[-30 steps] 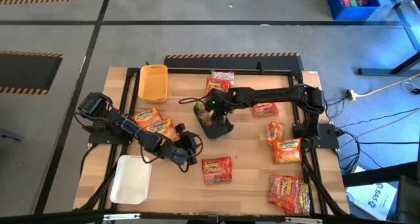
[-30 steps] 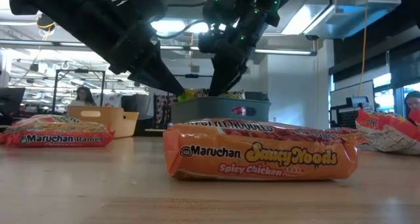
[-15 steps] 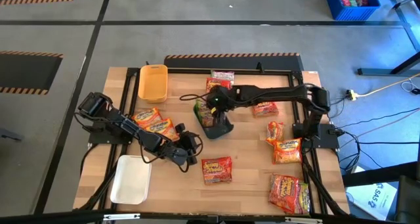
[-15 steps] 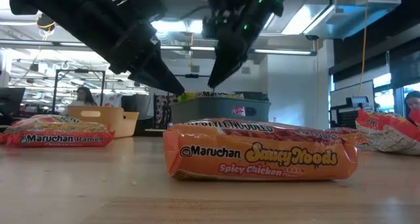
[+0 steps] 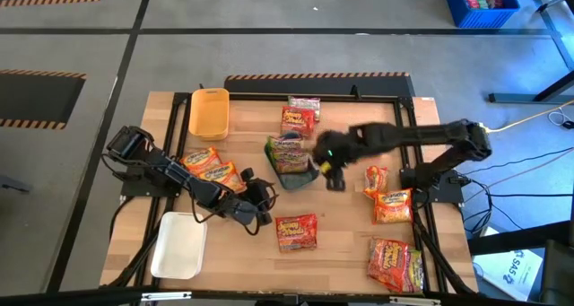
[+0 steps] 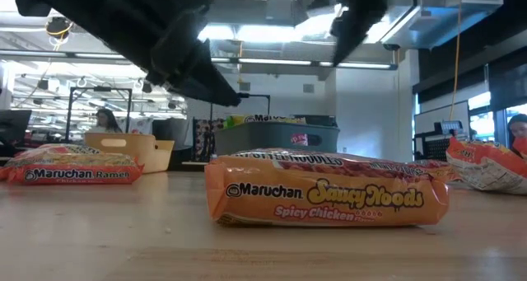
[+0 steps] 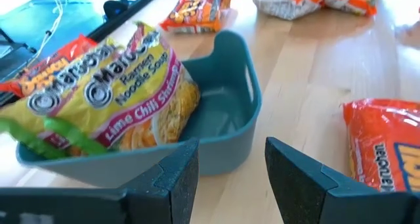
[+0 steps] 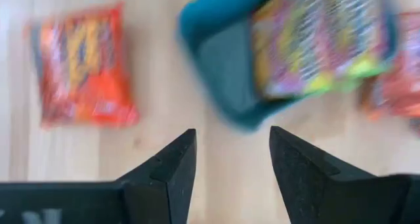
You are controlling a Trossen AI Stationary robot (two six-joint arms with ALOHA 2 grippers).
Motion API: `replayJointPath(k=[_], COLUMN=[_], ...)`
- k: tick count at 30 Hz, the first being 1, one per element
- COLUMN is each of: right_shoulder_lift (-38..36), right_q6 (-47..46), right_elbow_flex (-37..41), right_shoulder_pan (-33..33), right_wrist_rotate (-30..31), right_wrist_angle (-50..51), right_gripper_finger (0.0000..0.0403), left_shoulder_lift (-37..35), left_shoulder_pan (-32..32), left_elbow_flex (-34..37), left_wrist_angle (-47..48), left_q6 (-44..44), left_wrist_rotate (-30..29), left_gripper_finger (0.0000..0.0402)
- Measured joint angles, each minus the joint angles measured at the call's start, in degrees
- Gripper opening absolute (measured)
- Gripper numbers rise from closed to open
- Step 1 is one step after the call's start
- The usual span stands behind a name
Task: Sort Maruchan noodles
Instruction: Put the green noodles into the blue bin
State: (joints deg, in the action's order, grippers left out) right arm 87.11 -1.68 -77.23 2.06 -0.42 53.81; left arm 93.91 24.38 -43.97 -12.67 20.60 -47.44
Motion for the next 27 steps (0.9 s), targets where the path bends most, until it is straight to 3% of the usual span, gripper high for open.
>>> replayJointPath(k=[7,14,19,23,27], right_shoulder_lift=[-8.71,-18.66,-21.88,-21.64,-20.17], right_q6=[-10.16,-23.41,-31.83,-34.43,-32.5], right_elbow_flex=[12.36,23.34,30.68,35.55,40.32], right_shoulder_pan=[9.46,10.76,10.72,10.67,10.53], right_wrist_rotate=[7.57,12.68,12.95,15.91,18.96], right_wrist_angle=[2.21,0.33,-0.83,-7.91,-22.76], right_gripper_finger=[0.0174,0.0174,0.0174,0.0174,0.0174], left_shoulder_lift=[0.0,0.33,0.33,0.33,0.33], left_shoulder_pan=[-0.31,-1.3,-1.12,-1.14,-1.27], left_elbow_flex=[-0.02,-0.07,-0.07,-0.07,-0.02], left_wrist_angle=[-2.3,-5.15,-5.2,-7.26,-7.51], left_q6=[-0.18,-0.61,1.09,1.95,3.37], left_wrist_rotate=[-0.5,4.18,5.63,6.67,6.15], left_gripper_finger=[0.0167,0.0167,0.0167,0.0167,0.0167])
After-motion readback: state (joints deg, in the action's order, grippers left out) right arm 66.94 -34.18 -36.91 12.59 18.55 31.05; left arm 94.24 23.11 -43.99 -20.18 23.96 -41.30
